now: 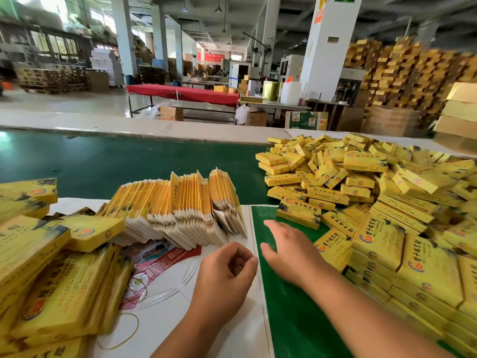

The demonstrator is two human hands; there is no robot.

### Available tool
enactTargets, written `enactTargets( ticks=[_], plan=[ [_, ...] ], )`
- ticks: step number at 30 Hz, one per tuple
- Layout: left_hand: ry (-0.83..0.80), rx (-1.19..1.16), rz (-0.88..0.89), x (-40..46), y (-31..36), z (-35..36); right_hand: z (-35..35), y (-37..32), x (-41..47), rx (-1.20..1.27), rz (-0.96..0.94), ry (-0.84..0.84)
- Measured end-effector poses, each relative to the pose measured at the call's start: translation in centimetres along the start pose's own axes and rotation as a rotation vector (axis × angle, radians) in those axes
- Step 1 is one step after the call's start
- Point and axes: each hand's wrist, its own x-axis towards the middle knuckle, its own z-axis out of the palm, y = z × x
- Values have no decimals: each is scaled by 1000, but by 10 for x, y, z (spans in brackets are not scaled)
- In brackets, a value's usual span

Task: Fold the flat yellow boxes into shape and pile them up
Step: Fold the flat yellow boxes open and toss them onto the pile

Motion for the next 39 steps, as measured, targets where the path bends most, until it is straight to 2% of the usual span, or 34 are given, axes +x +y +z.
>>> enactTargets(
  ticks=[7, 11, 17, 21, 26, 30, 35, 37, 39],
  plan=[
    [24, -30, -9, 3, 0, -3, 44, -16, 42, 201, 50, -9],
    [19, -36, 18, 3, -1, -2, 54, -19, 49, 155, -57, 48],
    [26, -43, -4, 4, -1, 0, 49, -14, 42, 39, -131, 255],
    [6, -35, -25, 3, -1, -1, 47, -10, 35, -8, -193, 268],
    [0, -23, -40, 3, 0, -1, 41, -7, 31, -8, -199, 216],
    [-33, -62, -78, 2, 1, -5, 21, 2, 27, 104, -142, 377],
    [-44, -192, -189, 5, 1, -7, -22, 20, 6, 288, -150, 672],
    [-88, -315, -279, 6, 0, -10, -32, 19, -8, 368, -177, 714],
    [-124, -553, -401, 8, 2, -13, -38, 16, -25, 509, -286, 678]
  ],
)
